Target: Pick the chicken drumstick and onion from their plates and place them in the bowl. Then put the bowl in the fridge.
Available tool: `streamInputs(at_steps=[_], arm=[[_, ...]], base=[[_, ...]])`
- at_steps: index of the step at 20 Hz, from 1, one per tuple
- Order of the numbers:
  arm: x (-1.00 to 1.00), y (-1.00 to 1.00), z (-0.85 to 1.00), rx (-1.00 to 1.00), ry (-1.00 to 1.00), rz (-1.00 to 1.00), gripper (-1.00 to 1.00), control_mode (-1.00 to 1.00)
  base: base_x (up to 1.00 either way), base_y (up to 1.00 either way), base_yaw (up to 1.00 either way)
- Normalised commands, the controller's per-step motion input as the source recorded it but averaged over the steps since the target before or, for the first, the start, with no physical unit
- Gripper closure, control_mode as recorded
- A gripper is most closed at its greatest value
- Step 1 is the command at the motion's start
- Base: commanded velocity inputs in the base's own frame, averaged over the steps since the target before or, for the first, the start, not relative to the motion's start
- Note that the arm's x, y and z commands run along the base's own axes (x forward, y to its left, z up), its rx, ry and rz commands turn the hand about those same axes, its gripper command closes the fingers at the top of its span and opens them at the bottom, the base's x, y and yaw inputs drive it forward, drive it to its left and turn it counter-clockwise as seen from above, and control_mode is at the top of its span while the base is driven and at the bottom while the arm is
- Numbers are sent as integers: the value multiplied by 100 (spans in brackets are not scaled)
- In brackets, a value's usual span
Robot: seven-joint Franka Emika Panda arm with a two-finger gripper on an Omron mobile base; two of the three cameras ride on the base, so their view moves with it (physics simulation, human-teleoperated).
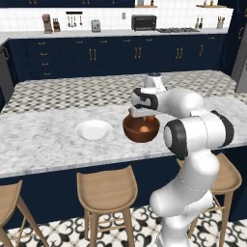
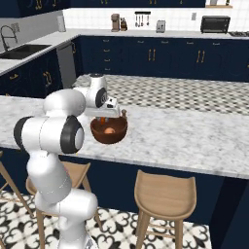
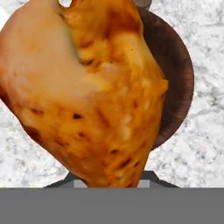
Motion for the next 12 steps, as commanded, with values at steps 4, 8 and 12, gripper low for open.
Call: streamInputs(at_steps=[4,8,12], arm=[[100,-1,-30,-7,21,-2,100,-100],[38,0,-22,-2,3,0,100,-100],[-3,-7,-44,2,-10,0,100,-100]], base=[[0,0,0],[0,0,0],[0,0,0]])
